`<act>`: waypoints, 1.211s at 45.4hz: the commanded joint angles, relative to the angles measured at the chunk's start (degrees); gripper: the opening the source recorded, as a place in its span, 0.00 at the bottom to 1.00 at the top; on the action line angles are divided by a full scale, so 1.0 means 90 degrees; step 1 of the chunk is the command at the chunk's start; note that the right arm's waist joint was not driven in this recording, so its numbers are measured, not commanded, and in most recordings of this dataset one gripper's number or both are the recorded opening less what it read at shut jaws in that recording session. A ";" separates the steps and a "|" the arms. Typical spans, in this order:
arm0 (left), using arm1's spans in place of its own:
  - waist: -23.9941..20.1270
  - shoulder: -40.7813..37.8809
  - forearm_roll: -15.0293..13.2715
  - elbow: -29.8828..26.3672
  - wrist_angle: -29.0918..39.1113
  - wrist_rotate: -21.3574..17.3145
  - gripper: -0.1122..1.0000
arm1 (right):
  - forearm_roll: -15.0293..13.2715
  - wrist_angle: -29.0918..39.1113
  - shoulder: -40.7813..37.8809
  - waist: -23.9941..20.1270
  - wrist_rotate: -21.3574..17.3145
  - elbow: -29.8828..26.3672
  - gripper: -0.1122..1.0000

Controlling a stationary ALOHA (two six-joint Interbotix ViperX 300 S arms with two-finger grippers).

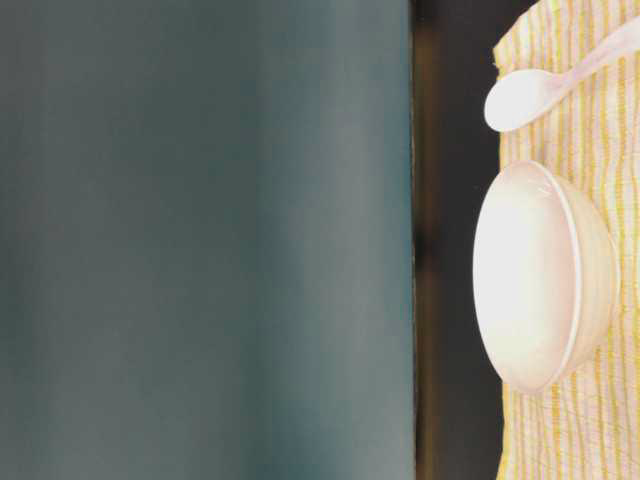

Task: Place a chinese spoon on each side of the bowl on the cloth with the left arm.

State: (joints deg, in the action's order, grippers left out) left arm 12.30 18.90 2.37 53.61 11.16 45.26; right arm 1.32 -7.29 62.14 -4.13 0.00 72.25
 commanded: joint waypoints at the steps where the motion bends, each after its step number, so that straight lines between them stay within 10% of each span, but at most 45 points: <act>1: -0.0654 0.0674 0.0020 -0.0244 0.1094 -0.0303 0.14 | 0.0020 -0.0020 -0.0029 0.0000 -0.0029 -0.0029 0.09; 17: -0.2549 0.1484 0.0029 -0.0400 0.2354 -0.1963 0.14 | 0.0029 -0.0029 -0.0020 0.0000 -0.0029 -0.0020 0.09; 55: -0.3242 -0.1035 0.0029 -0.1074 0.1563 -0.3721 0.14 | 0.0020 -0.0059 -0.0039 0.0000 -0.0029 0.0098 0.09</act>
State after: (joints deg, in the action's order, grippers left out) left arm -16.08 9.93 2.46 44.74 27.16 12.04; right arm 1.41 -7.21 62.23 -4.13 0.00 73.48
